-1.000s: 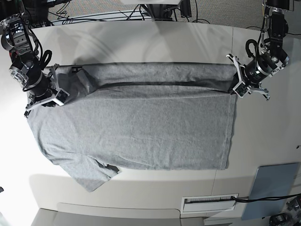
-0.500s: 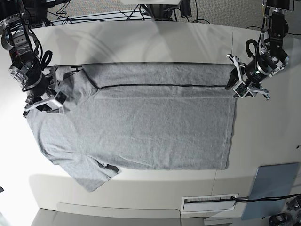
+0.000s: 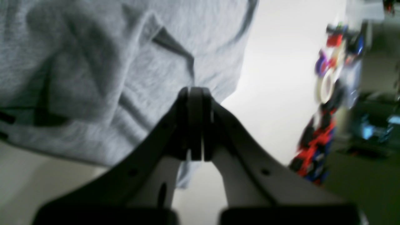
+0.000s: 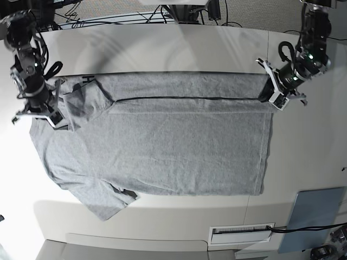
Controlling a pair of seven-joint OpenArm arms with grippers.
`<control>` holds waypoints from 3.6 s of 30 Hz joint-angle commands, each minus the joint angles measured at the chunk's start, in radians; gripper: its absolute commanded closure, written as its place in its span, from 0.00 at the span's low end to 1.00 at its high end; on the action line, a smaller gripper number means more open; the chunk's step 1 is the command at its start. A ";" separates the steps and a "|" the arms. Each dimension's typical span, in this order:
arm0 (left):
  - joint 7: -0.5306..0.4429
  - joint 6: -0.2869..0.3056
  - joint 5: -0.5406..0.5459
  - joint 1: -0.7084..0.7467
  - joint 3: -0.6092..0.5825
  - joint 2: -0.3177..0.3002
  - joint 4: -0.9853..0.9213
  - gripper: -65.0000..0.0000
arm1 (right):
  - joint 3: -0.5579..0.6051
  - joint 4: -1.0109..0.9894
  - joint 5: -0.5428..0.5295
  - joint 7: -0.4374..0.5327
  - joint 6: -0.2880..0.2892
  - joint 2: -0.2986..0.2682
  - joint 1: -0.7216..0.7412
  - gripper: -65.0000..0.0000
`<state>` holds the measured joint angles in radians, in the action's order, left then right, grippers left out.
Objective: Fold the T-shirt properly
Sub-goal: 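Release the folded edge and lift both grippers, then grasp the folded edge again and drag the shirt toward the robot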
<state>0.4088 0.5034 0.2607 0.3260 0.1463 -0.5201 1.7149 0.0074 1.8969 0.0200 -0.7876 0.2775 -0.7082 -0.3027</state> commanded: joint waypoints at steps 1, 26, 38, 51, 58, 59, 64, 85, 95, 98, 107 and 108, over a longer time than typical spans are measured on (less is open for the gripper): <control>-0.021 -0.026 0.025 -0.004 0.010 0.002 0.016 1.00 | -0.042 0.012 0.005 0.014 -0.013 0.003 -0.004 1.00; 0.048 -0.086 0.095 -0.004 0.009 0.171 -0.165 1.00 | -0.202 -0.231 -0.106 0.121 0.066 0.167 -0.032 1.00; 0.119 -0.057 0.111 0.009 0.010 0.166 -0.165 1.00 | -0.203 -0.339 -0.106 0.018 0.107 0.167 -0.039 1.00; 0.116 0.018 0.128 0.156 0.010 0.111 -0.148 1.00 | -0.265 -0.145 -0.027 -0.002 0.087 0.168 -0.280 1.00; 0.118 0.021 0.144 0.241 0.010 0.104 -0.112 1.00 | -0.340 -0.129 -0.027 -0.002 0.085 0.168 -0.369 1.00; 0.119 0.021 0.144 0.249 0.010 0.105 -0.106 1.00 | -0.344 -0.129 -0.027 -0.002 0.086 0.168 -0.374 1.00; 0.119 0.018 0.143 0.267 0.010 0.104 -0.089 1.00 | -0.343 -0.129 -0.028 -0.005 0.086 0.168 -0.379 1.00; 0.102 -0.096 -0.026 0.209 0.010 0.104 -0.090 1.00 | -0.343 -0.167 -0.092 0.031 0.051 0.168 -0.197 1.00; 0.143 -0.129 -0.025 0.245 0.010 0.104 -0.089 1.00 | -0.343 -0.228 -0.113 0.002 0.108 0.167 -0.272 1.00; 0.142 -0.129 -0.026 0.274 0.010 0.104 -0.089 1.00 | -0.343 -0.228 -0.106 0.005 0.107 0.168 -0.307 1.00; 0.141 -0.129 -0.025 0.332 0.010 0.104 -0.089 1.00 | -0.343 -0.228 -0.071 -0.002 0.105 0.167 -0.357 1.00; 0.141 -0.129 -0.025 0.330 0.010 0.104 -0.089 1.00 | -0.343 -0.228 -0.072 -0.001 0.105 0.167 -0.357 1.00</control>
<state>0.3061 0.4221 0.3637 0.6121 0.1616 -0.4068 1.6573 -0.3321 1.6711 -0.0570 -0.7444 0.3737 -0.5297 -0.6430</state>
